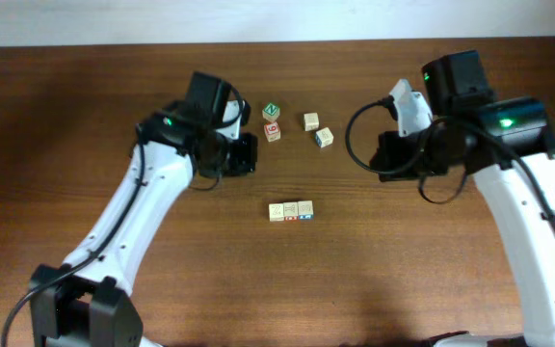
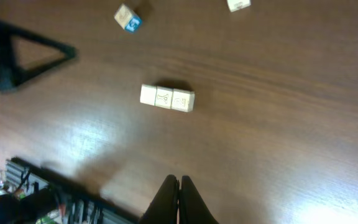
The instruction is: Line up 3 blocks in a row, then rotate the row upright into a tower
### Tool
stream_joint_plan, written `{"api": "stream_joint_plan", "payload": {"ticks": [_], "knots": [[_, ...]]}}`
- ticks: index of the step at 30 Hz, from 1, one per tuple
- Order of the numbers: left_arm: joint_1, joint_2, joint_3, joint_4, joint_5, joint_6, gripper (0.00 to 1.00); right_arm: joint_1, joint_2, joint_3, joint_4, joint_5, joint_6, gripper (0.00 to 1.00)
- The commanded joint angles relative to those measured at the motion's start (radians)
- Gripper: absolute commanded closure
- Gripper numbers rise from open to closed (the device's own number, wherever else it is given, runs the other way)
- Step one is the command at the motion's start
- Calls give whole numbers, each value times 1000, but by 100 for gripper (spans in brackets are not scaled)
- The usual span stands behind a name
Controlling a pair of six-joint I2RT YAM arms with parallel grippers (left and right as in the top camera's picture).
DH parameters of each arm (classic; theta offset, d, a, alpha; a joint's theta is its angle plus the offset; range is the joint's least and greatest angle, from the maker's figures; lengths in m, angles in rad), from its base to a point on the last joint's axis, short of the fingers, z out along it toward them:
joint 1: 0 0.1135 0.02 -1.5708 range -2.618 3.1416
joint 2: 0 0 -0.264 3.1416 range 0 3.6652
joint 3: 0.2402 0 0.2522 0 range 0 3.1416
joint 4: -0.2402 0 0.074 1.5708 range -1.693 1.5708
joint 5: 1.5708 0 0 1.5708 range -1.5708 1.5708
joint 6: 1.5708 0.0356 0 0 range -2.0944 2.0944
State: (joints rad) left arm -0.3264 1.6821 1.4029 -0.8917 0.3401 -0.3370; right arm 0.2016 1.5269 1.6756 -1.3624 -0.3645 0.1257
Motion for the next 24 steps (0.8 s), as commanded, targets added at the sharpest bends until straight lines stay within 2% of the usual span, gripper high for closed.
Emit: {"api": "stream_joint_plan", "payload": {"ticks": [1, 5, 10, 16, 24], "knots": [[2, -11, -218, 124, 118, -141, 100, -8, 2, -180, 141, -51, 10, 96], [-1, -10, -341, 262, 172, -181, 100, -8, 50, -385, 326, -48, 97, 96], [-1, 39, -371, 313, 158, -182, 100, -5, 158, -487, 500, -108, 144, 96], [-1, 146, -371, 323, 166, -160, 100, -5, 249, -491, 554, -133, 114, 95], [-24, 149, -371, 331, 149, -139, 100, 20, 255, -500, 583, -134, 115, 96]]}}
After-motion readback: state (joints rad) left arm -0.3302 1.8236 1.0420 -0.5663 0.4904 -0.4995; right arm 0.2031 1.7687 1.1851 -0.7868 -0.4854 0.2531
